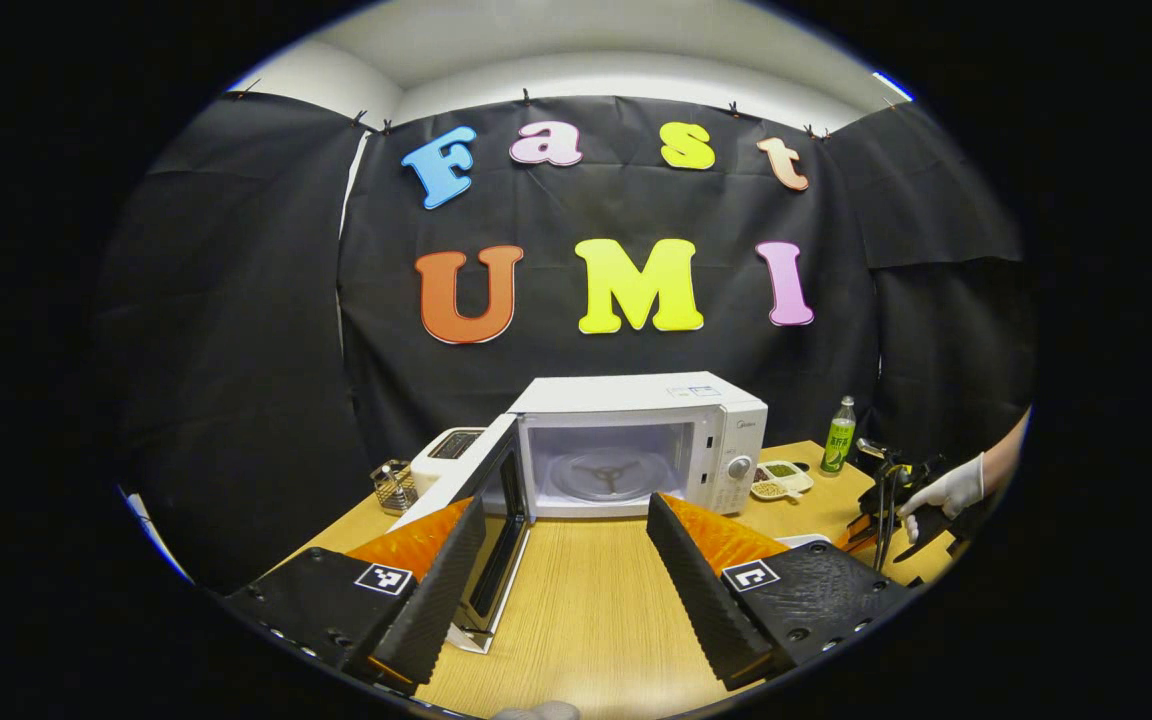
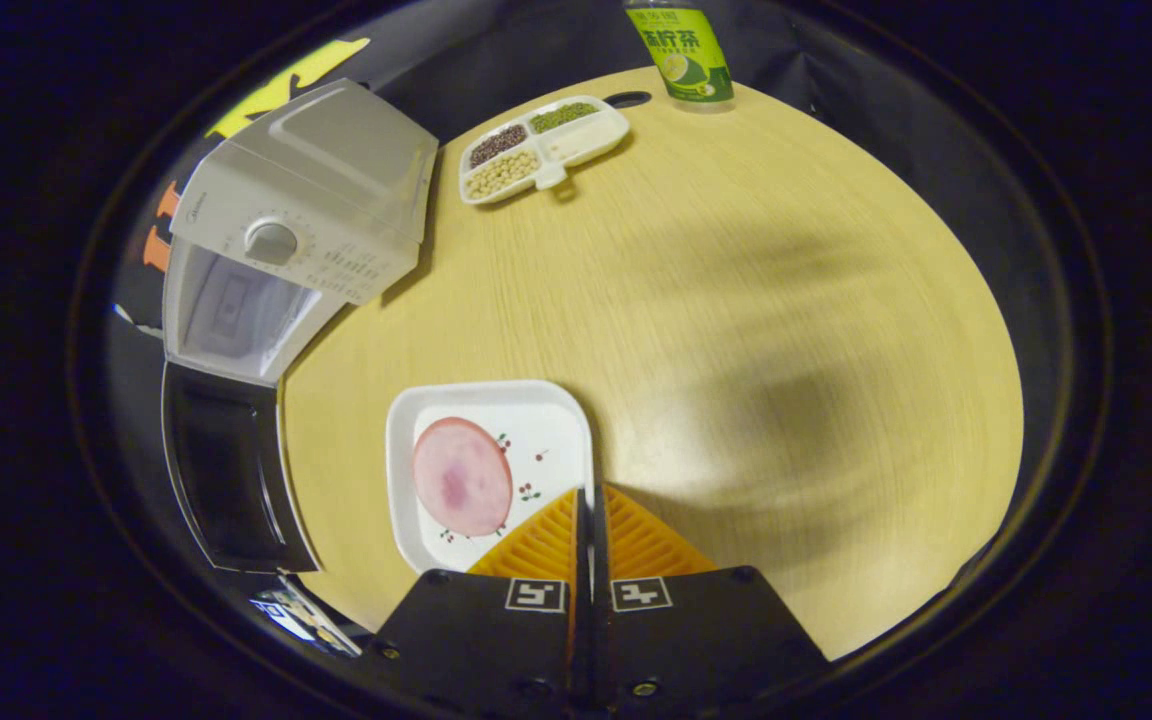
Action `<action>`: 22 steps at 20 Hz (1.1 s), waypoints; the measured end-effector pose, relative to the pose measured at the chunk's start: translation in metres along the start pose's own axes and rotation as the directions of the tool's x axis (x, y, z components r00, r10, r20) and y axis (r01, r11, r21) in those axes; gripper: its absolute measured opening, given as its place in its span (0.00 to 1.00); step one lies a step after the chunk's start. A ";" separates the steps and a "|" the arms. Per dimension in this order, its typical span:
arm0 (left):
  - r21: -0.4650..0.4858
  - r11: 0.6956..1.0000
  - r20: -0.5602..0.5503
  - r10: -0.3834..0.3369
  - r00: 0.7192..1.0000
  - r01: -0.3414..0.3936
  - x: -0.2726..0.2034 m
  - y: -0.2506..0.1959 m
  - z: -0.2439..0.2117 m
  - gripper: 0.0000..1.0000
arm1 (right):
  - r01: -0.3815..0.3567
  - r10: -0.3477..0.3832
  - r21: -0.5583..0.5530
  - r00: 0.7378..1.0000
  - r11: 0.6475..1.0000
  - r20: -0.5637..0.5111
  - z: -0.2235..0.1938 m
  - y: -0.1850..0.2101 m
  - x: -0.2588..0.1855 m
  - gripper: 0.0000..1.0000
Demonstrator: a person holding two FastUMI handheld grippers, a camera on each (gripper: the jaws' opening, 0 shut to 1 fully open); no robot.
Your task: Open the microwave oven with the left hand, put the food in, and close the microwave oven.
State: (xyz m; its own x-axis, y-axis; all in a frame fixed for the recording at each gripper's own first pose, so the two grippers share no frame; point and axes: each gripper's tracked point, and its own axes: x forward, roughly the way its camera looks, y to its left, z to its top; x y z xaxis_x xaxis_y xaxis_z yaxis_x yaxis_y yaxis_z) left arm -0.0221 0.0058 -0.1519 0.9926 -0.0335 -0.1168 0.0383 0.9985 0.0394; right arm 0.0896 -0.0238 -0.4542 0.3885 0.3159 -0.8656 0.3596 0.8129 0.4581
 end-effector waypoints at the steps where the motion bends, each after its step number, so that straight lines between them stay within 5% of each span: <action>1: -0.006 1.000 -0.007 0.005 1.000 -0.005 -0.001 0.003 -0.003 0.96 | -0.027 0.027 0.019 1.000 0.999 0.008 0.000 0.004 0.000 0.04; 8: 0.015 0.999 -0.007 0.037 0.999 -0.037 -0.014 0.019 0.003 0.96 | -0.148 0.155 -0.059 0.979 0.987 0.135 0.004 0.053 -0.032 0.04; 13: 0.033 0.997 -0.020 0.064 0.998 -0.063 -0.022 0.029 0.010 0.96 | -0.236 0.274 -0.170 0.928 0.957 0.253 0.017 0.122 -0.037 0.04; 17: 0.025 0.995 -0.030 0.095 0.995 -0.094 -0.028 0.036 0.014 0.96 | -0.327 0.379 -0.197 0.852 0.924 0.362 0.029 0.193 -0.023 0.04; 22: 0.028 0.998 -0.031 0.061 0.998 -0.060 -0.028 0.048 0.021 0.97 | -0.377 0.411 -0.186 0.704 0.907 0.579 0.049 0.275 -0.019 0.04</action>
State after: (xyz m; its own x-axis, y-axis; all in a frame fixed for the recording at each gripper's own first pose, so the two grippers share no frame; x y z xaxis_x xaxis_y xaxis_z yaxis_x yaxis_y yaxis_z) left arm -0.0459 0.0536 -0.1257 0.9891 0.0284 -0.1447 -0.0177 0.9971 0.0743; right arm 0.2224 0.1695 -0.3016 0.9124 0.2735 -0.3045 0.0222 0.7098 0.7041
